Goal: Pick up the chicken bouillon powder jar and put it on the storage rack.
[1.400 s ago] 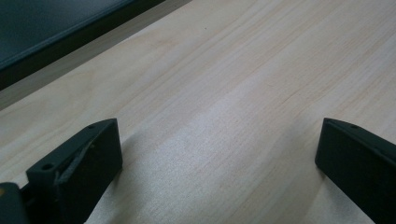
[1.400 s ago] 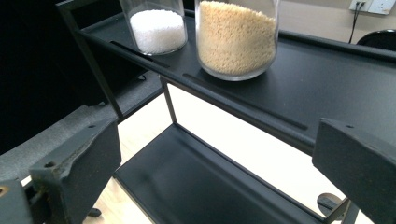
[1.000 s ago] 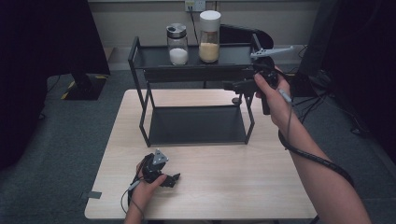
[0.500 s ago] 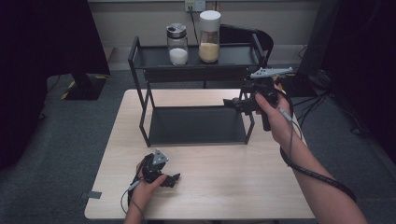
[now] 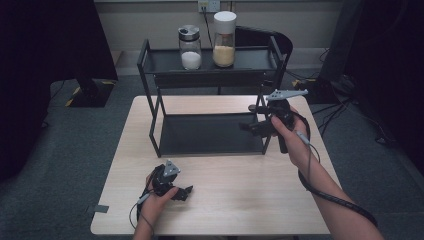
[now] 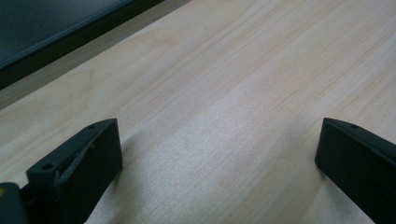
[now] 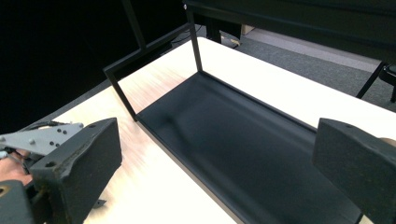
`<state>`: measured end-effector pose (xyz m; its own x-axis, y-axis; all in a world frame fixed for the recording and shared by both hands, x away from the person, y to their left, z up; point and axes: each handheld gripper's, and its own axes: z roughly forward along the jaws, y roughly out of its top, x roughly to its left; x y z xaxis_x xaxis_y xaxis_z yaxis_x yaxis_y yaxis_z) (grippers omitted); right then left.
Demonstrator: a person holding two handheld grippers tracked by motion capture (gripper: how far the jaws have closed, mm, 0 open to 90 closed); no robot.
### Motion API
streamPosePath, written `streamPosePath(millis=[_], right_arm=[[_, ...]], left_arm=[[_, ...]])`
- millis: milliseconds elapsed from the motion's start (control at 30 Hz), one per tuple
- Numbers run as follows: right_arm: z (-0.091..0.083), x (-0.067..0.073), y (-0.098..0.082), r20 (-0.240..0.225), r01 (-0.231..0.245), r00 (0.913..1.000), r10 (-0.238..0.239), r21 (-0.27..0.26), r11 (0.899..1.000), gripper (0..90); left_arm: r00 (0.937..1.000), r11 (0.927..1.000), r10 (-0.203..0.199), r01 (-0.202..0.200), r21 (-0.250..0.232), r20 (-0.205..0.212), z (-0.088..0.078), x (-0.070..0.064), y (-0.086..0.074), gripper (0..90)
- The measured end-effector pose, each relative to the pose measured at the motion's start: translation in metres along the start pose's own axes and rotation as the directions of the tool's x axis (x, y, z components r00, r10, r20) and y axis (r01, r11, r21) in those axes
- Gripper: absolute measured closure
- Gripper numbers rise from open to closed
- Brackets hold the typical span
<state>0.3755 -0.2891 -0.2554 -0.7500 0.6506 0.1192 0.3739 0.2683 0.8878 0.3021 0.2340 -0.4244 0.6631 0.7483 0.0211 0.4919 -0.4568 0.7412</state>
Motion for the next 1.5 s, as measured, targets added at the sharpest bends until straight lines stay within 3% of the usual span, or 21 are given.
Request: streamPosePath(millis=[833,1500], right_arm=[[0.023,-0.008,-0.055,-0.035,-0.043,0.9984,0.045,0.045,0.998,0.8],[0.036,-0.013,-0.099,-0.046,-0.043,0.9978,0.049,0.107,0.993,1.1]], left_arm=[[1.0,1.0,0.003,-0.003,0.002,0.0,0.0,0.0,0.0,0.0],[1.0,1.0,0.002,-0.002,0.002,0.0,0.0,0.0,0.0,0.0]])
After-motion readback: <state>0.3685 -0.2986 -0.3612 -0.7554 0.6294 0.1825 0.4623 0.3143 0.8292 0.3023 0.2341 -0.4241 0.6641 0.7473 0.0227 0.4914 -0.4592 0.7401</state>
